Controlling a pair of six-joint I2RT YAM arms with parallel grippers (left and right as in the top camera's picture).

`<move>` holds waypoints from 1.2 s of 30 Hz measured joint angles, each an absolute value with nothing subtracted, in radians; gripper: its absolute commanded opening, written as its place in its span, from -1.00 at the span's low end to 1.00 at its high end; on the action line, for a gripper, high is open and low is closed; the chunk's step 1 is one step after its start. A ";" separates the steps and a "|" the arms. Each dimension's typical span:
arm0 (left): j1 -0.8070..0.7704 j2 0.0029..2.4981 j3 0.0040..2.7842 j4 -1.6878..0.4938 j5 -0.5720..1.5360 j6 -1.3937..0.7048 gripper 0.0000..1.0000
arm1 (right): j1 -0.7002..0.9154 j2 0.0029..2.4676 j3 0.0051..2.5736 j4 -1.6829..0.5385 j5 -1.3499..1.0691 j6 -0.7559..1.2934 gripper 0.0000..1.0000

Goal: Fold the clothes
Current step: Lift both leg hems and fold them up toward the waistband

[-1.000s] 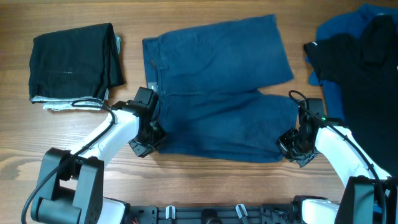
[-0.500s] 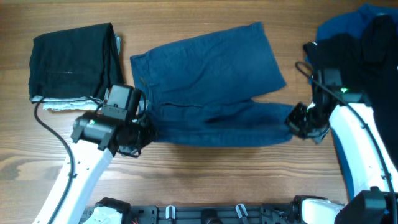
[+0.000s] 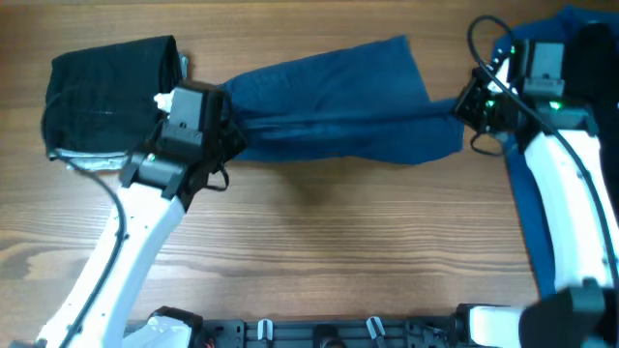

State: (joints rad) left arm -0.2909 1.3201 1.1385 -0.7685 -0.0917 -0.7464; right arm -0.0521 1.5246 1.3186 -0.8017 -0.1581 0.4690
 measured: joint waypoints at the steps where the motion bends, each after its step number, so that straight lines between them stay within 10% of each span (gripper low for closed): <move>1: -0.294 1.341 1.139 -0.753 -0.108 -0.745 -0.92 | -0.051 1.561 1.319 -0.770 -0.163 0.464 -0.91; 36: -0.213 1.644 1.139 -0.505 -0.344 -0.744 -0.92 | 0.073 1.843 1.319 -0.257 -0.227 0.387 -0.91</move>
